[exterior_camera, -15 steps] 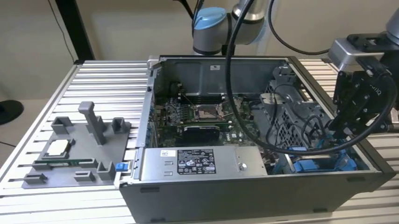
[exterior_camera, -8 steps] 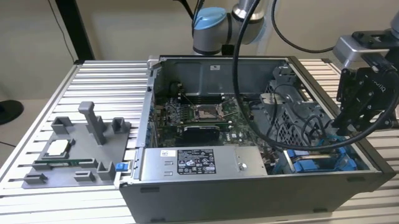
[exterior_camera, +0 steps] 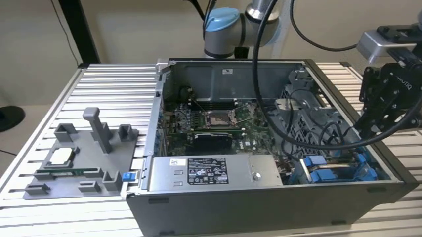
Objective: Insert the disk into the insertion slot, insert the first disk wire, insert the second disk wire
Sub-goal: 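Insert the first disk wire, then insert the second disk wire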
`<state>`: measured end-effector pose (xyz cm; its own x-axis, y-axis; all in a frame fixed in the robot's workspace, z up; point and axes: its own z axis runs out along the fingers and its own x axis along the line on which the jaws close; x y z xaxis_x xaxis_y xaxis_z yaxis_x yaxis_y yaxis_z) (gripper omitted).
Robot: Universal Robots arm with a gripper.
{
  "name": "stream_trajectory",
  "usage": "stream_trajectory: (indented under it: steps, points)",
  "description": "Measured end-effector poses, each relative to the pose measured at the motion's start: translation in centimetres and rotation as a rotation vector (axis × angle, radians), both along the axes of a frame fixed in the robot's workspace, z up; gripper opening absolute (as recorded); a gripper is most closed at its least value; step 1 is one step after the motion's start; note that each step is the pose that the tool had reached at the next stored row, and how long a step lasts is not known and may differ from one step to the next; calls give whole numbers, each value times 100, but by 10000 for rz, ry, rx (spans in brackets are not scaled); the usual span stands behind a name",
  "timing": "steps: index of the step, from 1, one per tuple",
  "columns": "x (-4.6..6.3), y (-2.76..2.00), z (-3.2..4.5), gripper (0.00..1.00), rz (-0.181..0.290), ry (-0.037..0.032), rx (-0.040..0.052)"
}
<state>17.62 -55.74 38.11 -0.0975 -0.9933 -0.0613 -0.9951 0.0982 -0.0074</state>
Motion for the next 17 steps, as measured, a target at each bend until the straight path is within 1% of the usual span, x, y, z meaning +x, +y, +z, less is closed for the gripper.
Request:
stream_trajectory:
  steps: [2,4,17]
  points:
    - [60,0,1,100,12,5,-1]
    - [95,2,-1,100,37,6,-2]
    - [112,6,-105,100,81,3,-2]
